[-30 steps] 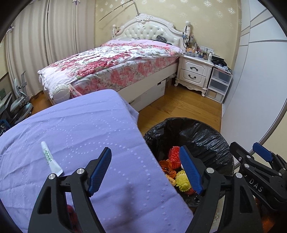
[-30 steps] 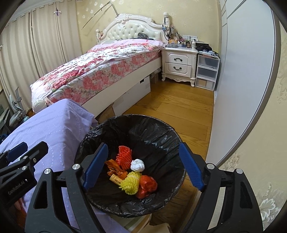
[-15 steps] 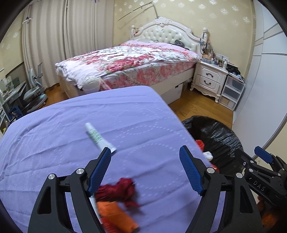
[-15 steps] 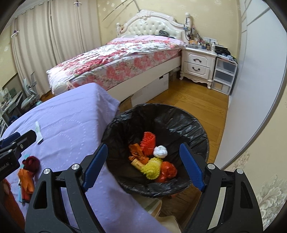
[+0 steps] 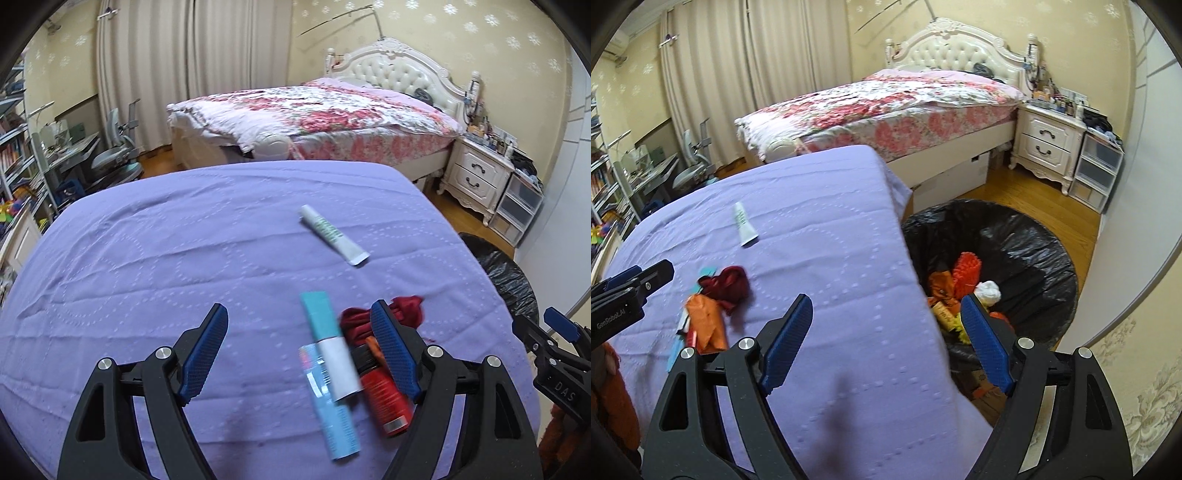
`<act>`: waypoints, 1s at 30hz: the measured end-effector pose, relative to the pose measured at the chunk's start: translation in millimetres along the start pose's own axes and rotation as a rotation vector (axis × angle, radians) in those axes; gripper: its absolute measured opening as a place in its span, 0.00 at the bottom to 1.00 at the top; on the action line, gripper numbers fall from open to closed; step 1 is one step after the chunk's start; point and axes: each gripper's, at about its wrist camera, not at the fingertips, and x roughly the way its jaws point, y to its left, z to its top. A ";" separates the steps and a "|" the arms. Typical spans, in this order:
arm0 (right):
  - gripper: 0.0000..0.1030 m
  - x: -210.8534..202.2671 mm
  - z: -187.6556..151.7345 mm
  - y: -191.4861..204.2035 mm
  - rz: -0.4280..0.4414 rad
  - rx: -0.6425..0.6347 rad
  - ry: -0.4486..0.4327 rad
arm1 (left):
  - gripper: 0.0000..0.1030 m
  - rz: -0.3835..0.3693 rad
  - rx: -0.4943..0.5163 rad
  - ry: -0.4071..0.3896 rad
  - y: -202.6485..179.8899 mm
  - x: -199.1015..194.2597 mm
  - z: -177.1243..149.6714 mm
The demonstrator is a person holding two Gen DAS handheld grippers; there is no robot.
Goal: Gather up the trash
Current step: 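Move both open tools back to the remaining trash on the bed, then grasp the orange plastic bag with the right tool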
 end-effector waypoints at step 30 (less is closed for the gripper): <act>0.37 11.0 -20.3 116.8 0.204 -0.225 0.108 | 0.75 0.098 -0.172 0.033 96.3 -17.2 -40.8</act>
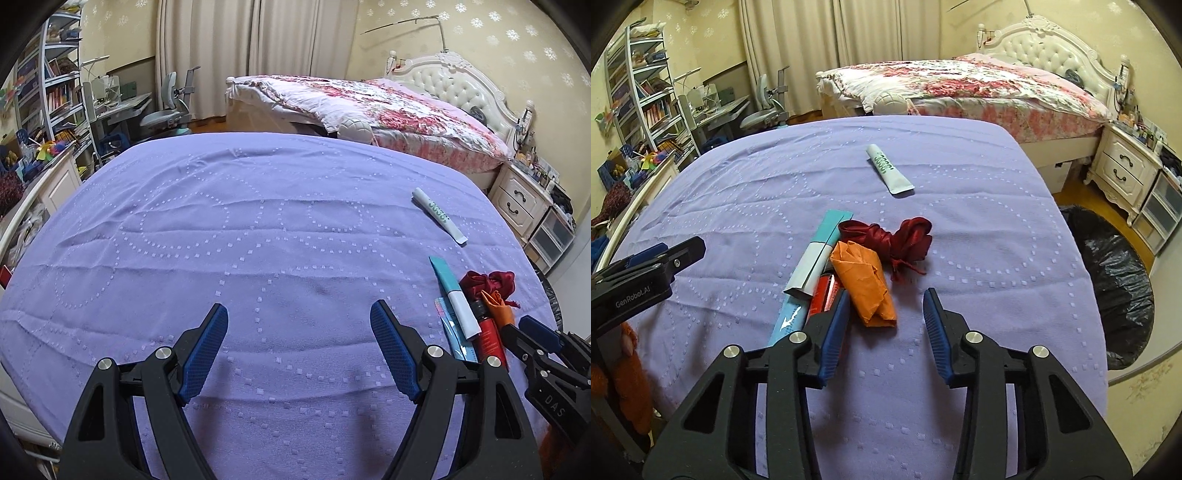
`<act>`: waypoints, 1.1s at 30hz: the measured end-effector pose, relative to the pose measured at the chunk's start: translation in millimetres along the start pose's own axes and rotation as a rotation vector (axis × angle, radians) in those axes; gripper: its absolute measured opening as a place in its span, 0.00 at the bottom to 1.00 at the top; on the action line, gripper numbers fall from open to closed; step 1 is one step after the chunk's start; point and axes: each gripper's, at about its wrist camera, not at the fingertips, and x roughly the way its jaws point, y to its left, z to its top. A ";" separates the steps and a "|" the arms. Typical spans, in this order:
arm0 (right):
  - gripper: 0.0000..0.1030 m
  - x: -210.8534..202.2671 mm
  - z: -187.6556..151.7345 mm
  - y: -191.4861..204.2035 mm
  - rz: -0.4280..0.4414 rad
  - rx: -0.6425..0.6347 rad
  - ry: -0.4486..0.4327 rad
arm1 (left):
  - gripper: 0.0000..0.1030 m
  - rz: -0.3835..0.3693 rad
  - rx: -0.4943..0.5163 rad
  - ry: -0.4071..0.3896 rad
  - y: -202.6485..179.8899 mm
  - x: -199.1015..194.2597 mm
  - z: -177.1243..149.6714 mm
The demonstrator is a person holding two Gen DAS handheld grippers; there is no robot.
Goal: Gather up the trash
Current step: 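Grasp the orange plastic bag with the right tool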
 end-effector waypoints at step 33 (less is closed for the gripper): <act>0.26 -10.4 -19.5 -51.0 -0.111 0.064 0.014 | 0.75 -0.090 0.089 0.016 -48.1 -2.3 -5.4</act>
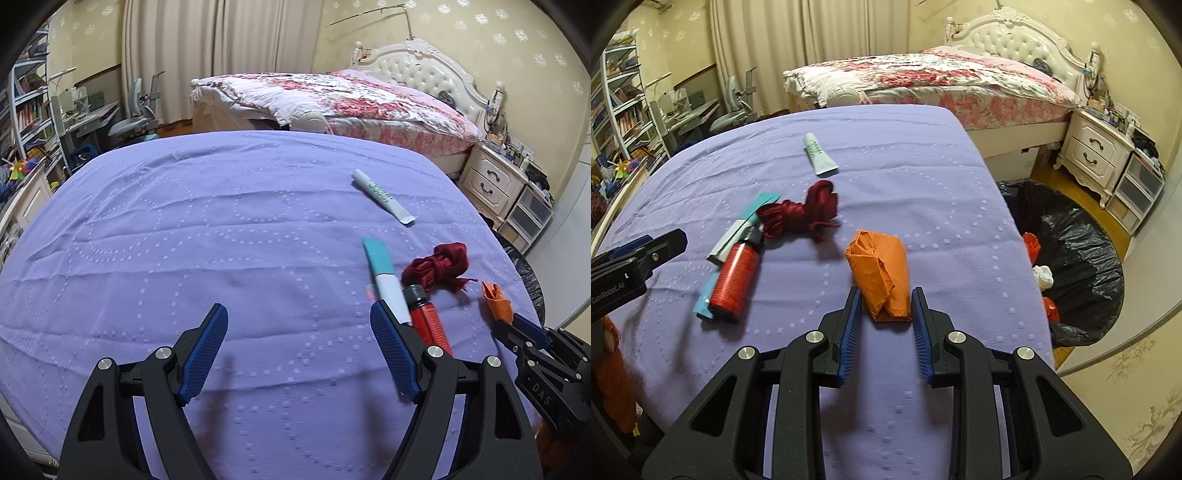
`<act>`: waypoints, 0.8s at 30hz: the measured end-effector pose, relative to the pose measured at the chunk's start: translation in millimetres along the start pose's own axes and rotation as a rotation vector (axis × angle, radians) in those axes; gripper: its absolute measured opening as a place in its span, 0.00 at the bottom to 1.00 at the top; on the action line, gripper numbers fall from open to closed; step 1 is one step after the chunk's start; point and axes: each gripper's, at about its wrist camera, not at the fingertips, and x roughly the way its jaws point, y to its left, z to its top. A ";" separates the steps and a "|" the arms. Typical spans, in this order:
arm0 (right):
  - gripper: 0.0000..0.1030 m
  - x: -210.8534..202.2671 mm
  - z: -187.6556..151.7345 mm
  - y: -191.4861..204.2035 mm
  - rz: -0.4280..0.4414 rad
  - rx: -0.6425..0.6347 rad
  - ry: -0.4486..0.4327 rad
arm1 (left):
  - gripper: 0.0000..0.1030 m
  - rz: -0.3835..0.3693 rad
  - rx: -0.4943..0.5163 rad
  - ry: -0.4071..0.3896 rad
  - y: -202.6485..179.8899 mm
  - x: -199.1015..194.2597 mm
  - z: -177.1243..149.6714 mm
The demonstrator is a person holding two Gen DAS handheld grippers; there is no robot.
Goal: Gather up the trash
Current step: 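Grasp the orange plastic bag with the right tool, then grasp the teal-and-white packet with the left tool while the right tool holds the orange bag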
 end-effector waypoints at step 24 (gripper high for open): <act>0.27 10.5 8.3 -12.8 0.013 0.020 -0.006 | 0.75 0.008 0.042 0.118 -18.6 50.9 21.5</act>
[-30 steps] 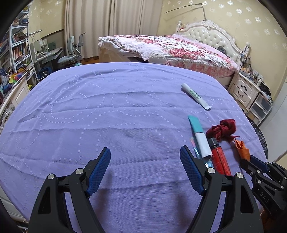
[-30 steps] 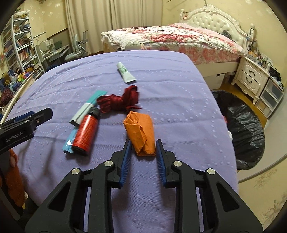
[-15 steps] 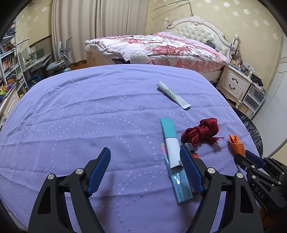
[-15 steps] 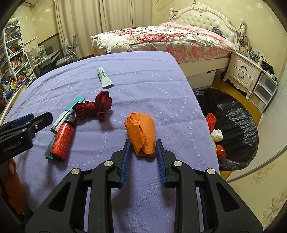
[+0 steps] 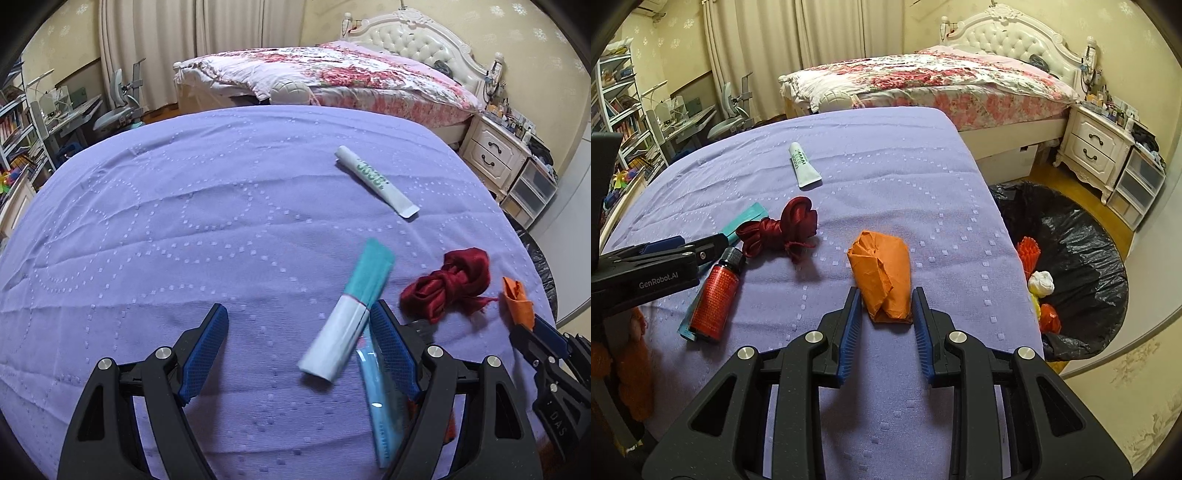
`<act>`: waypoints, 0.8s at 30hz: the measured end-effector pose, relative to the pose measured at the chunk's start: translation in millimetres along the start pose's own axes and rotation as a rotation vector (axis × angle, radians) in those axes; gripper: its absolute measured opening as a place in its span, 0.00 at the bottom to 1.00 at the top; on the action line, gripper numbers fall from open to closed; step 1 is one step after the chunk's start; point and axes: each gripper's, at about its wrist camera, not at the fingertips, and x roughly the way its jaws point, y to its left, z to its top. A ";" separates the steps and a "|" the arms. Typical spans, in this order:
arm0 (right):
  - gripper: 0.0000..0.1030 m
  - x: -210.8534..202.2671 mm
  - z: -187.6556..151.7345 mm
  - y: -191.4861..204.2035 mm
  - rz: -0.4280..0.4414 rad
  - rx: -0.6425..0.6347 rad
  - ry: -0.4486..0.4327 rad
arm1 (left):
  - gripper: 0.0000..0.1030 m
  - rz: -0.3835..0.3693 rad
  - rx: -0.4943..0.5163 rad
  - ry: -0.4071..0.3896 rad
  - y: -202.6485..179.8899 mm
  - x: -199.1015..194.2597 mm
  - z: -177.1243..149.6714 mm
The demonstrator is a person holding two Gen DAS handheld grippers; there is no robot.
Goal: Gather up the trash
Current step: 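Grasp the teal-and-white packet with the left tool while the right tool holds the orange bag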
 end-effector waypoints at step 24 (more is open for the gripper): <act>0.28 0.4 1.5 0.1 -0.005 -0.003 -0.001 | 0.35 -0.026 0.186 -0.030 -12.4 4.7 5.7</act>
